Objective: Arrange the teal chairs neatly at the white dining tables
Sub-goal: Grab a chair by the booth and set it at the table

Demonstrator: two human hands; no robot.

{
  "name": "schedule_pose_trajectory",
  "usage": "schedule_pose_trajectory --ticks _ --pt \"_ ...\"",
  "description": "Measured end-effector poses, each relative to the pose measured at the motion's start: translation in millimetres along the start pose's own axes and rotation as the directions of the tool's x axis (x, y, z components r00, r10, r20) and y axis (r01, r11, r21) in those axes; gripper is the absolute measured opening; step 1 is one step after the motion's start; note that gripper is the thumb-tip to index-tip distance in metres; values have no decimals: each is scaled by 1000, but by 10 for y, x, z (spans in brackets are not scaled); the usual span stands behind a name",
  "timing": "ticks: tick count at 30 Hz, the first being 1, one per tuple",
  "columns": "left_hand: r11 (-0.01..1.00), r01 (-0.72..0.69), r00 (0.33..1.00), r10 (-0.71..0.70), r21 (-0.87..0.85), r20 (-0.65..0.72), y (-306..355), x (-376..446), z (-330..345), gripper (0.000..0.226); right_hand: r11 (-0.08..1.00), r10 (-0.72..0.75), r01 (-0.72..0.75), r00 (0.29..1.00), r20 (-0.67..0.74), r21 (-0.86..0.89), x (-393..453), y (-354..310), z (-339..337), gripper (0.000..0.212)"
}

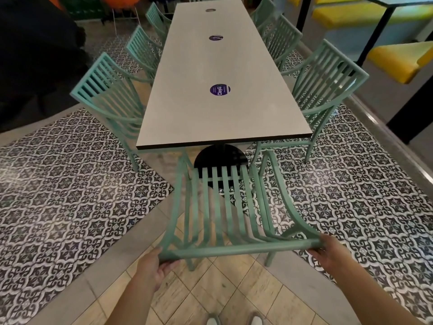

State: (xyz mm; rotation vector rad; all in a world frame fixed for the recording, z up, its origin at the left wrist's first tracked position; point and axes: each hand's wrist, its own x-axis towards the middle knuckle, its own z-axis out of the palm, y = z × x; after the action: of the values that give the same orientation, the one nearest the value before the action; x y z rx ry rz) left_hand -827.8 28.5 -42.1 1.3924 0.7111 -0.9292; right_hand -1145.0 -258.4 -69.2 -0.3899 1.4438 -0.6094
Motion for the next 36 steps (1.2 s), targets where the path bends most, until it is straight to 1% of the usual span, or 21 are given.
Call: schedule_pose_trajectory --ticks 3,7,18,21,24,27,29,30,31,32,33,34,35,36 --pt "1000 -10 1000 10 11 -14 -9 7 0 39 1000 -15 16 999 -30 11 91 41 -31 23" --pt "1000 -19 999 19 19 -30 -14 -6 4 40 1000 -27 26 997 -72 -18 137 57 -56 36" --pt "998 -22 999 24 58 -44 -15 -17 -33 38 1000 -20 20 996 -85 0 97 87 -54 37" --pt "997 -26 999 29 75 -39 -14 -41 -33 28 999 -28 27 997 -71 -18 76 80 -71 36" --pt "988 -44 997 52 151 -52 -14 -29 -48 19 999 -29 27 998 -53 -24 48 75 -68 35" --pt "977 -42 997 56 209 -62 0 26 -63 21 998 -29 26 998 -62 -58 -29 48 -38 33" --pt "954 -47 993 76 297 -89 2 73 -85 26 992 -61 51 995 -78 -117 -124 51 -4 33" --pt "918 -72 986 124 391 -110 -7 76 -88 31 977 -110 88 989 -104 -195 -196 61 16 34" --pt "844 -129 970 217 521 -111 -10 122 -115 34 932 -198 142 970 -141 -332 -261 73 23 36" --pt "723 -195 945 319 663 -71 -1 119 -130 37 837 -321 208 936 -146 -506 -335 87 32 40" --pt "566 -252 915 404 785 2 13 143 -155 39 686 -454 283 886 -91 -670 -394 104 29 44" --pt "385 -297 884 458 874 98 36 128 -152 44 500 -559 351 829 15 -792 -433 119 16 48" --pt "209 -332 849 492 920 195 64 121 -146 48 300 -623 396 770 136 -868 -426 138 -9 50" --pt "69 -357 814 511 931 275 98 63 -82 45 129 -640 411 730 240 -903 -415 149 -38 50"
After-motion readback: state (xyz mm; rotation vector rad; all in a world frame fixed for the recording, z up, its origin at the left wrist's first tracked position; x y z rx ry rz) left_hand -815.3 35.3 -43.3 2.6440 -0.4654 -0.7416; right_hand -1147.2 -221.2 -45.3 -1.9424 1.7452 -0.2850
